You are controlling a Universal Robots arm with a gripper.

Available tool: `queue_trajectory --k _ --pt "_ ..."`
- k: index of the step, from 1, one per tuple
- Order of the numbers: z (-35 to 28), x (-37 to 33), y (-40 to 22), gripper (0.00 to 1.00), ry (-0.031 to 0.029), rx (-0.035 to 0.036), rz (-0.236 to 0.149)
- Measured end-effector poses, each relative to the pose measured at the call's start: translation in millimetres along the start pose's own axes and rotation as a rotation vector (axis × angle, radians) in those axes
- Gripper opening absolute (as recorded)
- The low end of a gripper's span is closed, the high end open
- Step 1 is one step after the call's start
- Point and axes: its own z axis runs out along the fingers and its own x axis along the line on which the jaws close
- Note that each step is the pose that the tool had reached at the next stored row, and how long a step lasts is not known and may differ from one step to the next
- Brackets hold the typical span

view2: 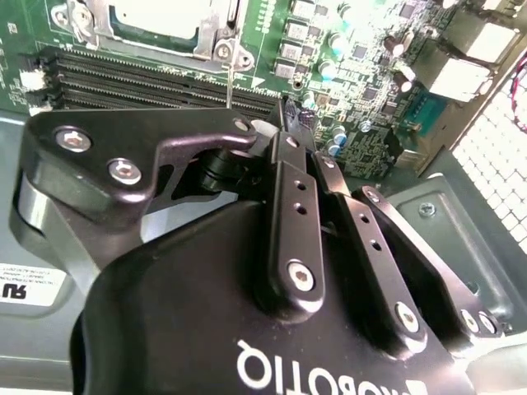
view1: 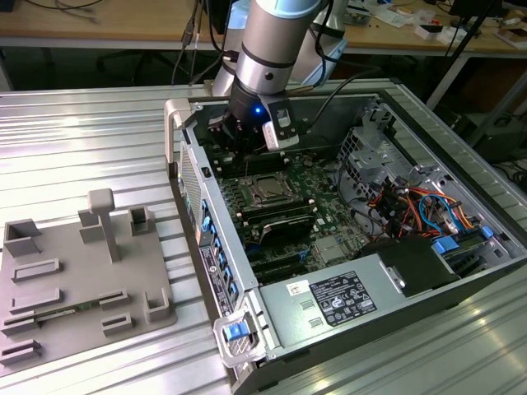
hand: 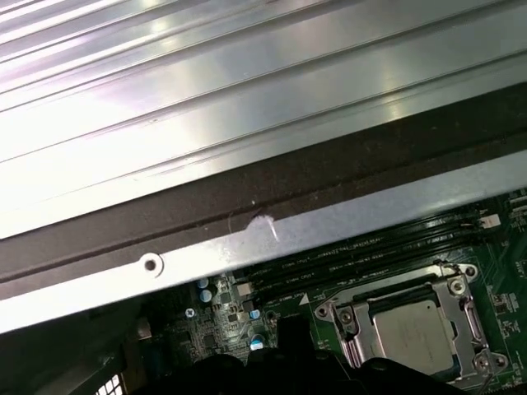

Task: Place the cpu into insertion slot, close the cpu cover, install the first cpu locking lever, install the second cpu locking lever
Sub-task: 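Install the first cpu locking lever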

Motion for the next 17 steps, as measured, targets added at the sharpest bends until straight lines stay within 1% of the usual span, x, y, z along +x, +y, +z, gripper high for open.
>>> queue_trajectory --k 3,14,15,17 --pt "0.0 0.0 0.0 0.11 0.0005 0.0006 -0.009" --pt "0.0 0.0 0.0 0.11 0.0007 0.0006 -0.011" --pt "0.0 0.0 0.1 0.11 0.0008 0.0009 -0.016" --pt "0.0 0.0 0.2 0.11 0.0020 0.0020 -0.039"
